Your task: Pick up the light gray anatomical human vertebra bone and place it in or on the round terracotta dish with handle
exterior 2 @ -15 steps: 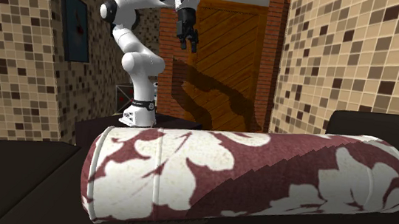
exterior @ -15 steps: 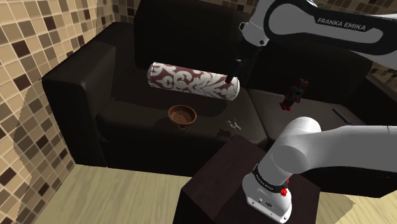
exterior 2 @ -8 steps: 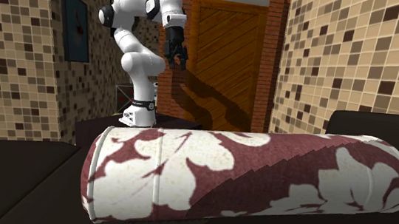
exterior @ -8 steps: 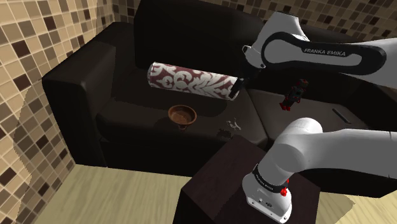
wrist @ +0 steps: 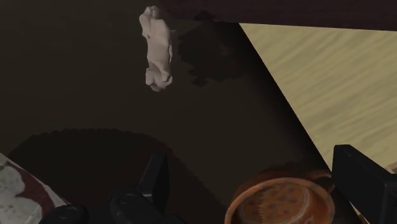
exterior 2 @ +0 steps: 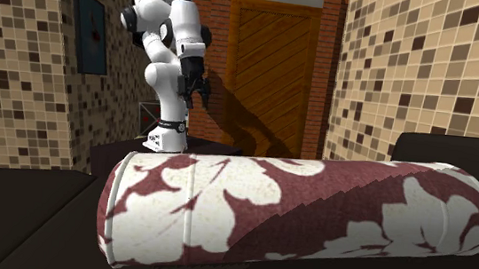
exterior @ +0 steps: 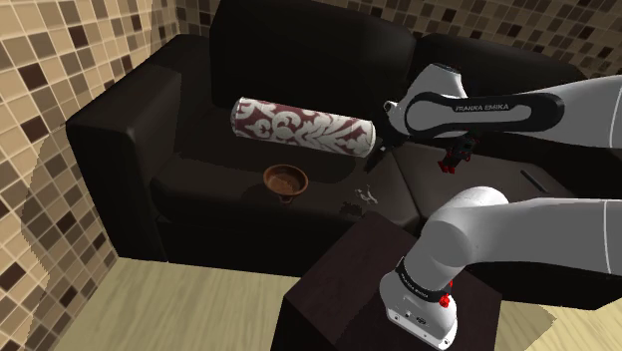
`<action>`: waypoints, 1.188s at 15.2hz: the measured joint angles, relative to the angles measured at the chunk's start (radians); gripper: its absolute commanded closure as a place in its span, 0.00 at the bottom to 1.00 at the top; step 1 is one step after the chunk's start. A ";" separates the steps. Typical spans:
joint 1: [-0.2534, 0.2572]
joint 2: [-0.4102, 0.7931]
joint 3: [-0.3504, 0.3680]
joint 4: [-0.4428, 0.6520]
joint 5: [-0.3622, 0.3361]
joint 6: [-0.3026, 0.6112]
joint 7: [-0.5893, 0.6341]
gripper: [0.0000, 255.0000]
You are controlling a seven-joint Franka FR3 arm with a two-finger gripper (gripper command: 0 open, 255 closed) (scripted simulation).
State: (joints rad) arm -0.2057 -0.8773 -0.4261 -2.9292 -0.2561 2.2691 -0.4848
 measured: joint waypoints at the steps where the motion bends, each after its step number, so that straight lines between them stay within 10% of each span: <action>1: -0.006 0.020 -0.021 -0.018 -0.011 0.039 -0.015 0.00; 8: -0.001 0.283 -0.262 -0.059 -0.059 0.353 -0.199 0.00; 18: 0.370 0.586 -0.659 -0.036 0.143 0.673 -0.448 0.00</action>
State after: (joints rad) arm 0.1640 -0.2913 -1.0855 -2.9654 -0.1130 2.9419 -0.9326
